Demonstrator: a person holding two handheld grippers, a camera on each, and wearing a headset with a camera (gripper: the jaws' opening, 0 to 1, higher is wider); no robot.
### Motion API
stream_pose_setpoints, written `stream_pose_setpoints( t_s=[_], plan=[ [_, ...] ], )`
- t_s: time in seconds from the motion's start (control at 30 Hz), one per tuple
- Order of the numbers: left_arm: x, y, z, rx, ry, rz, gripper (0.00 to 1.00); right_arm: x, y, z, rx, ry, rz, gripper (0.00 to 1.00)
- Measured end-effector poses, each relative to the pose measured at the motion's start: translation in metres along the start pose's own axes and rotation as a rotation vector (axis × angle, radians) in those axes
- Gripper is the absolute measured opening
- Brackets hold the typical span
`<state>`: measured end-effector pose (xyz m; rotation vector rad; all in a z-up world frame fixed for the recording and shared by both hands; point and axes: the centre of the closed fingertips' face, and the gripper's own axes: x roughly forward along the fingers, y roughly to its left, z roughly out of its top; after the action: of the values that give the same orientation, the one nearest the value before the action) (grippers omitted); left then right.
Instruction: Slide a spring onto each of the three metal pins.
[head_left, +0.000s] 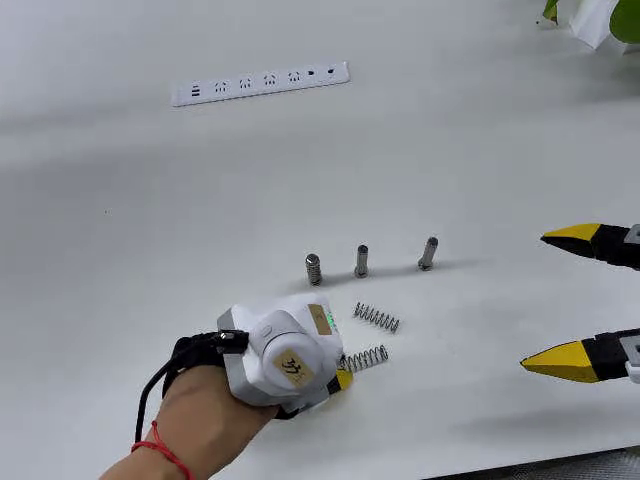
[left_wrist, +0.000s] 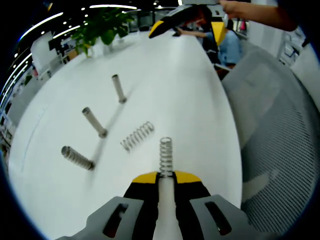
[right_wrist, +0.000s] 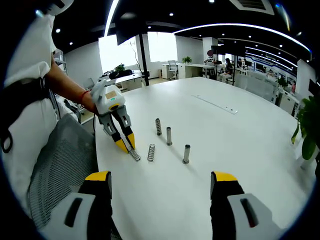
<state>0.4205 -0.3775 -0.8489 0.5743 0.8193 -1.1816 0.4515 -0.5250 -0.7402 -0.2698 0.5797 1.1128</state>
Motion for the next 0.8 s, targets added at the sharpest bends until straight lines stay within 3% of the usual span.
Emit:
stream_pose_setpoints(
  t_s=[0.8],
  plan=[
    [-0.013,-0.006,0.002,-0.049,-0.061,-0.01,0.1,0.005,0.009,0.004,-0.006,0.008,0.013,0.82]
  ],
)
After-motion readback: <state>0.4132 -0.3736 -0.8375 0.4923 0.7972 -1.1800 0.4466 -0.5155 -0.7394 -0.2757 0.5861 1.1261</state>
